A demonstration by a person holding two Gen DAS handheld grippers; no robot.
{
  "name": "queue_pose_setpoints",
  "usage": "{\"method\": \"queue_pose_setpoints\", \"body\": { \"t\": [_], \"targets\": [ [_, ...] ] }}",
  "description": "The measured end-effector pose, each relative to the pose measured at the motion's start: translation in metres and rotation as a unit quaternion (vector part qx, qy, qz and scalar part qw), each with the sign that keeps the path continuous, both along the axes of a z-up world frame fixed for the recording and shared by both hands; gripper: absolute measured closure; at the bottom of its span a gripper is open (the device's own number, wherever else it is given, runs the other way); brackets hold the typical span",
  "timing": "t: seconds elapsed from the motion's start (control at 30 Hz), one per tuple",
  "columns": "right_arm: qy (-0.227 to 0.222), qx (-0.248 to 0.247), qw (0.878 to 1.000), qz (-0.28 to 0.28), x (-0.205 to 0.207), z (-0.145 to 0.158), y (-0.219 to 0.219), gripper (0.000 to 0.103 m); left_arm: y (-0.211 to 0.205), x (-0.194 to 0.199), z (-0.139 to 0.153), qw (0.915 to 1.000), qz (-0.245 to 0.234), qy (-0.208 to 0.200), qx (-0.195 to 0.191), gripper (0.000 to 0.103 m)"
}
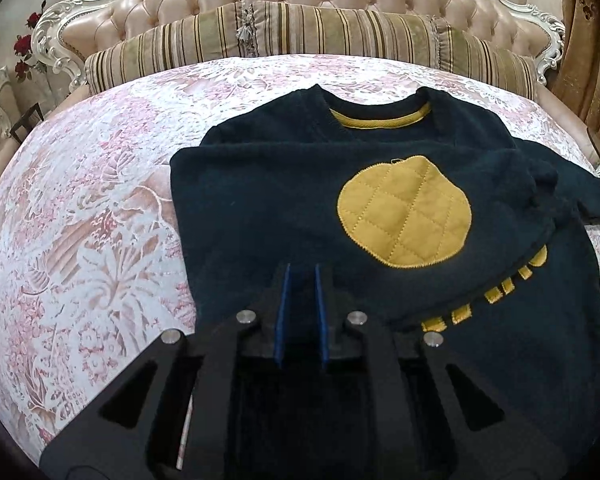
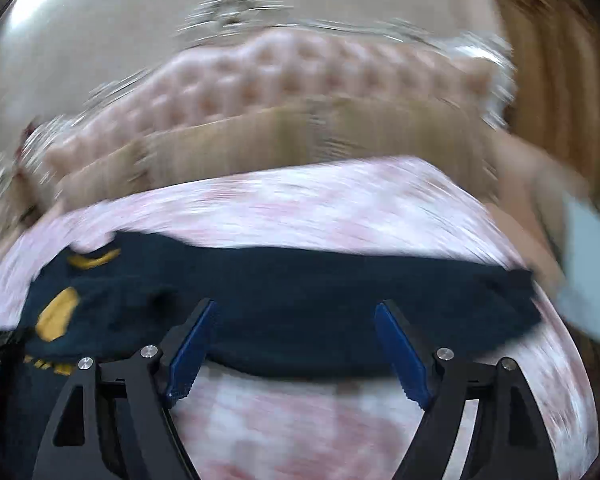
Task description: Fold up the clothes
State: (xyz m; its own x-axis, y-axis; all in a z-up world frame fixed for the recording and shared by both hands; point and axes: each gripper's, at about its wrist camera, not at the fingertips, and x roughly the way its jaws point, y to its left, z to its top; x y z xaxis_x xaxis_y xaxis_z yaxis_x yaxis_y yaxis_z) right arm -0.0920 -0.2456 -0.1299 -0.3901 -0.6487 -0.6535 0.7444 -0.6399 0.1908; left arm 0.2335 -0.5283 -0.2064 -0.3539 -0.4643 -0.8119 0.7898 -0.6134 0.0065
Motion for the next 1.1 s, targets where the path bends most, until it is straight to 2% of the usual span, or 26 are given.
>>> {"method": "queue_pose_setpoints", "body": {
  "t": [0.13, 0.23, 0.37, 0.67, 0.87, 0.9, 0.93, 0.97, 1.1],
  "targets": [
    [-0.048, -0.029, 0.994, -0.095, -0.048, -0.015, 0.065, 0.022, 0.001, 0.002, -0.002, 0.9998, 0.017, 0.013, -0.007, 0.088],
    [-0.066, -0.030, 0.991, -0.114, -0.070, -0.018, 0.088, 0.022, 0.004, 0.004, -0.003, 0.9993, 0.025, 0.024, -0.017, 0.087],
    [-0.080, -0.018, 0.987, -0.137, -0.080, -0.025, 0.103, 0.022, 0.005, 0.006, -0.003, 0.9988, 0.027, 0.033, -0.023, 0.087],
    [-0.124, -0.018, 0.981, -0.145, -0.096, -0.038, 0.089, 0.021, 0.001, 0.013, -0.003, 0.9976, 0.028, 0.063, -0.004, 0.087],
    [-0.119, -0.022, 0.980, -0.157, -0.106, -0.039, 0.076, 0.021, 0.001, 0.015, -0.003, 0.9967, 0.028, 0.077, 0.004, 0.087],
    [-0.114, -0.023, 0.981, -0.158, -0.108, -0.039, 0.073, 0.027, 0.001, 0.016, -0.003, 0.9965, 0.028, 0.079, 0.005, 0.086],
    [-0.109, -0.023, 0.981, -0.158, -0.110, -0.039, 0.071, 0.038, 0.001, 0.017, -0.003, 0.9962, 0.027, 0.082, 0.007, 0.086],
    [-0.102, -0.018, 0.982, -0.157, -0.111, -0.039, 0.068, 0.057, 0.001, 0.018, -0.003, 0.9960, 0.027, 0.085, 0.009, 0.086],
    [-0.086, -0.025, 0.985, -0.145, -0.112, -0.034, 0.065, 0.073, 0.000, 0.021, -0.003, 0.9947, 0.028, 0.097, 0.018, 0.086]
  ]
}}
